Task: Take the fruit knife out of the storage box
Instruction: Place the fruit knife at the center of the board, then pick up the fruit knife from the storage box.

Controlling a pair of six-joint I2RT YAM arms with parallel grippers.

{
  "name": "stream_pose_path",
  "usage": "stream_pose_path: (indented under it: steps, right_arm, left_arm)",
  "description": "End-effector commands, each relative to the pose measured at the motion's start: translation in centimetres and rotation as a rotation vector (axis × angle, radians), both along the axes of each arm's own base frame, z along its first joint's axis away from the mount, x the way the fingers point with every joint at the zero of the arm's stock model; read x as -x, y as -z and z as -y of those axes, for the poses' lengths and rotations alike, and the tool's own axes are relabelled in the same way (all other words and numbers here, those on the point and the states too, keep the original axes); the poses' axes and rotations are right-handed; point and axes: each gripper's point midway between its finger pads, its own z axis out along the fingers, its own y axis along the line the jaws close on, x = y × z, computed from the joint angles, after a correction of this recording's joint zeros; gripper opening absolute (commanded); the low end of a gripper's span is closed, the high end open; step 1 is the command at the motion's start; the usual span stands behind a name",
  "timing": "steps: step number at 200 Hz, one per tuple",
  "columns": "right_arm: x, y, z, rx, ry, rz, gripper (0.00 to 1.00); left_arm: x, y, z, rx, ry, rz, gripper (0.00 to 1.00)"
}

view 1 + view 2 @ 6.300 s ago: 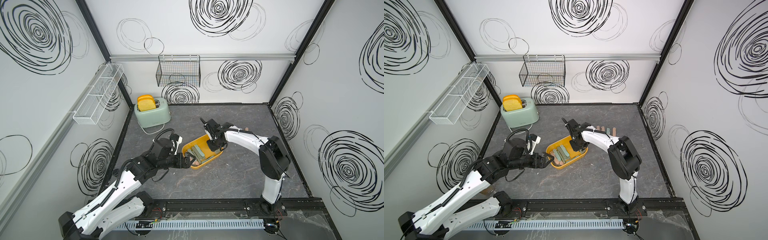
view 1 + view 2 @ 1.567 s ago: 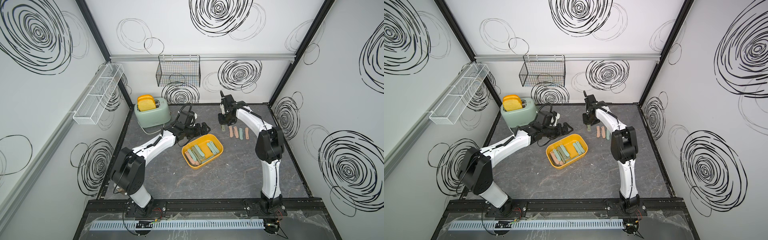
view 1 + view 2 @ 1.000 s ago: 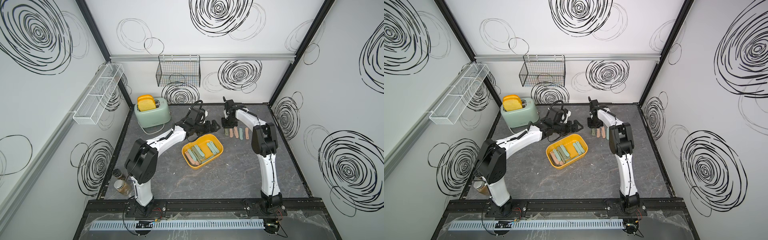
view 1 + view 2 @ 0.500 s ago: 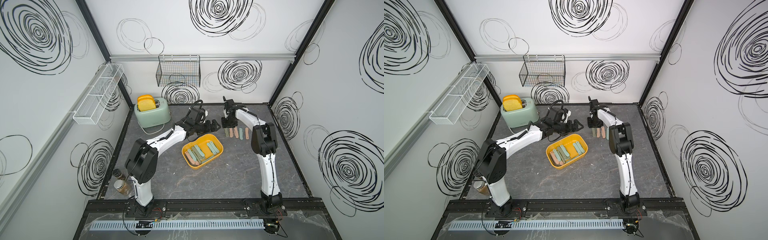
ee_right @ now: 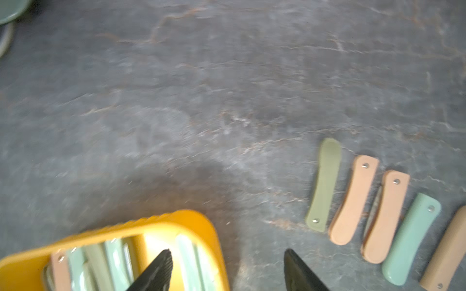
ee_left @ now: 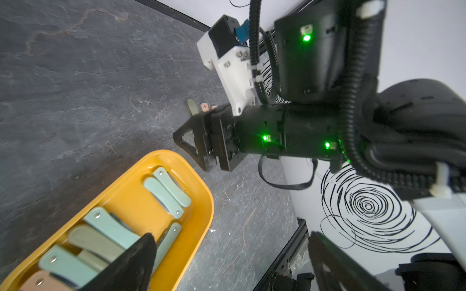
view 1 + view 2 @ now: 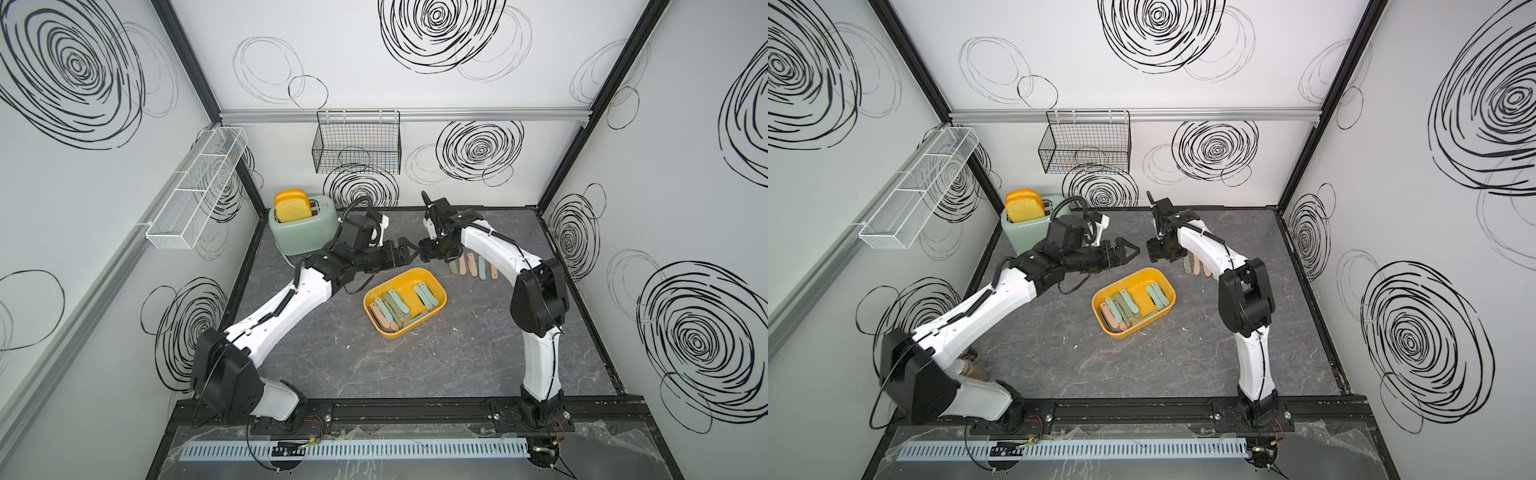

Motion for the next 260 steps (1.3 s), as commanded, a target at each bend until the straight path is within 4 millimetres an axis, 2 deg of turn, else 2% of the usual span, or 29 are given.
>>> stream_pose_path:
  steps: [1, 18, 35, 75, 85, 95, 122, 150, 182, 228, 260]
  right_arm:
    - [3.5, -0.1, -1.2, 0.006, -0.058, -0.008, 0.90]
    - [6.0, 0.2, -2.4, 0.009, -0.107, -0.014, 0.92]
    - [7.9, 1.5, -2.7, 0.045, -0.133, -0.028, 0.98]
    - [9.6, 4.1, -3.1, 0.104, -0.165, -0.047, 0.99]
    - [9.5, 4.7, -3.3, 0.117, -0.173, -0.047, 1.00]
    - [9.5, 5.4, -3.2, 0.141, -0.177, -0.051, 0.97]
    - [8.8, 6.9, -2.9, 0.198, -0.183, -0.054, 0.76]
    - [8.0, 8.0, -2.5, 0.258, -0.175, -0.068, 0.61]
    - [7.0, 8.5, -2.3, 0.269, -0.161, -0.068, 0.58]
    - [6.5, 9.9, -2.1, 0.255, -0.158, -0.103, 0.56]
    - [6.6, 10.7, -2.3, 0.232, -0.166, -0.131, 0.45]
  left_arm:
    - [2.5, 2.5, -2.8, -0.077, -0.022, -0.045, 0.98]
    - [4.6, 3.1, -4.5, -0.093, -0.033, -0.055, 0.98]
    - [6.3, 3.6, -5.8, -0.100, -0.041, -0.059, 0.98]
    - [10.1, 5.1, -7.9, -0.100, -0.057, -0.082, 0.98]
    - [10.8, 5.4, -8.2, -0.096, -0.061, -0.088, 0.98]
    - [11.3, 5.7, -8.5, -0.095, -0.066, -0.093, 0.98]
    - [12.2, 5.7, -9.1, -0.086, -0.076, -0.095, 0.98]
    - [12.8, 5.8, -9.4, -0.094, -0.076, -0.095, 0.98]
    - [13.1, 6.0, -9.6, -0.099, -0.073, -0.098, 0.98]
    - [13.0, 6.6, -9.5, -0.110, -0.066, -0.106, 0.98]
    - [12.7, 6.7, -9.4, -0.112, -0.062, -0.106, 0.98]
